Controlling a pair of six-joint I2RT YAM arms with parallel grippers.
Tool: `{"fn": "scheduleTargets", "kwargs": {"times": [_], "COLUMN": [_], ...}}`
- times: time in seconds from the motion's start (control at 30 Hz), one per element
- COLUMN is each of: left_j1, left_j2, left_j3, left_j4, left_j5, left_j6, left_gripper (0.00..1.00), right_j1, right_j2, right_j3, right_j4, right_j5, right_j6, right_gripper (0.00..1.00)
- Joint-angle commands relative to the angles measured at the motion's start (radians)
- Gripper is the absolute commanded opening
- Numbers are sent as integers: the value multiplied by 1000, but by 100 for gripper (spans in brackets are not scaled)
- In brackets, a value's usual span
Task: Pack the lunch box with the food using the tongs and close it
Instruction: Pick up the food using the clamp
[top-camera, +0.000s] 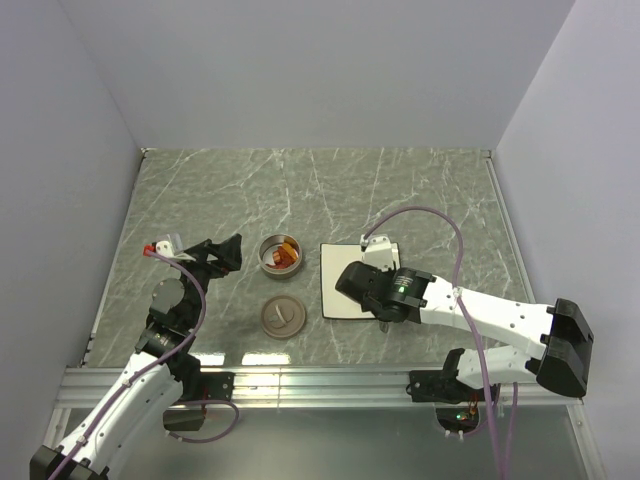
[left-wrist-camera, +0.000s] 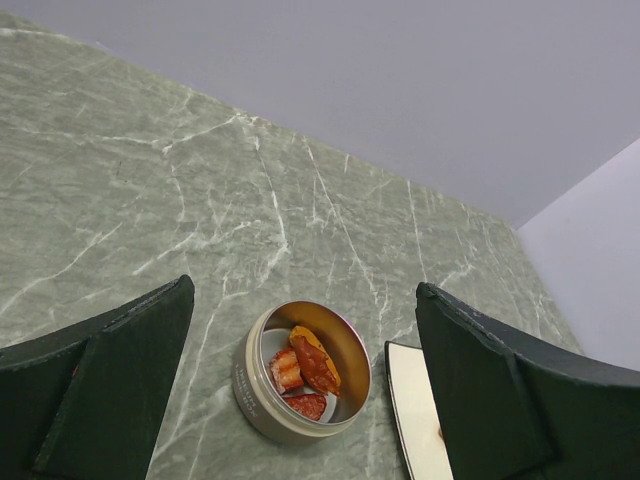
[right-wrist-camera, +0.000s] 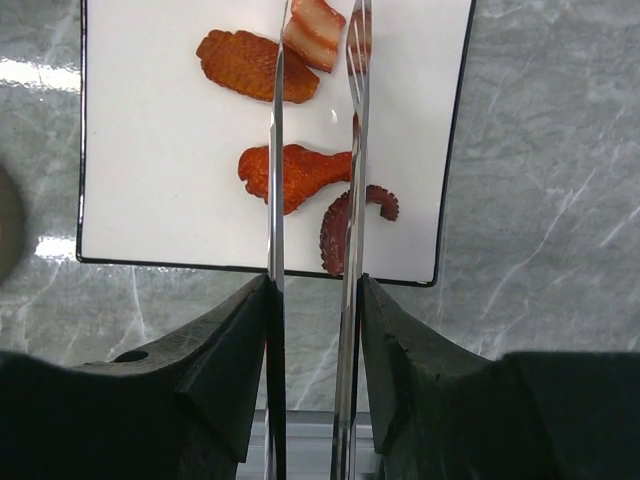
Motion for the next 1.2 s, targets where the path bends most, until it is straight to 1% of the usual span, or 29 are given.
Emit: {"fn": "scheduleTargets", "kwargs": {"times": [0.0,0.5,0.93,1.17], "left_j1": [-3,-3,-3,-4], "left_j2": [-14,-17,-20,-22], "left_j3": [-6,-7,-9,-9], "left_j4": [24,21,21,21], "left_j5": [22,20,22,22], "left_j6": [-9,-9,-10,-10], "left_gripper": [99,99,100,100], "right_j1": [3,-12,-28,-37], "right_j2": [-8,27,62,47], "right_j3": [-1,-5,4,-25], "right_j4": [42,57,0,69], "right_j5": [16,1,47,-2], "right_j6": [9,4,50,-1], "right_gripper": [48,49,50,50]}}
